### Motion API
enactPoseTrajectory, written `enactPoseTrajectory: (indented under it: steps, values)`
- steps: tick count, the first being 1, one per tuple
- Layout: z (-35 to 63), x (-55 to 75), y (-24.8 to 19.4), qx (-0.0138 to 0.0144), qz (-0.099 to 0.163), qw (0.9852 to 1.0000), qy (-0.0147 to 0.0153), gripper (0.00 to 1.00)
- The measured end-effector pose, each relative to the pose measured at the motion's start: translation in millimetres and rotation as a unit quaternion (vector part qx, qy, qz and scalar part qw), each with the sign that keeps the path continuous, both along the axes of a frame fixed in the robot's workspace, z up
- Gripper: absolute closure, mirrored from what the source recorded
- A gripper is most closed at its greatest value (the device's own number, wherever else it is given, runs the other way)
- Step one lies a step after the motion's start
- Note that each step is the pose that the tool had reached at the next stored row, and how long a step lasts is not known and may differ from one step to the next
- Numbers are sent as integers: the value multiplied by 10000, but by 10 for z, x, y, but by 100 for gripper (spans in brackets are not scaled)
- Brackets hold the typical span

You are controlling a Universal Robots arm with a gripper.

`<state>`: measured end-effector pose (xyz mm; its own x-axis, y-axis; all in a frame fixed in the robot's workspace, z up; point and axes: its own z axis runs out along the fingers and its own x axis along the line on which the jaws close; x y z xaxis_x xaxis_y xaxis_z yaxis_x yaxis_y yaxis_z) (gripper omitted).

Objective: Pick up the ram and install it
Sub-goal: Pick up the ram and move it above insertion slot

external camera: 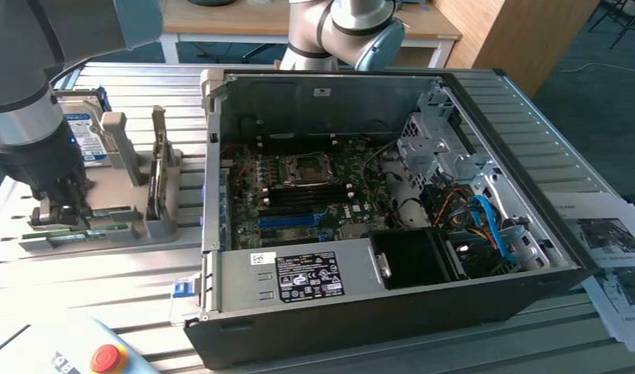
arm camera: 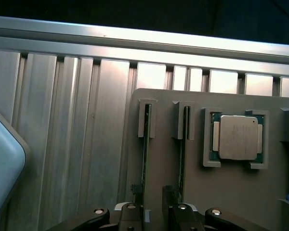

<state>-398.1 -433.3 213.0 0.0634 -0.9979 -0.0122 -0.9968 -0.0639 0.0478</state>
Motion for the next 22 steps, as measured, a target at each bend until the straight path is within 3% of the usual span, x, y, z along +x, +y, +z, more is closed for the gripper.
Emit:
enactPoseTrajectory:
  steps: [10,18,22]
  values:
    - [0,1,-19,1,1,10000,0,70]
    - [-2,12,-19,0,263,9997,0,70]
    - [-4,13,-19,0,269,9996,0,70]
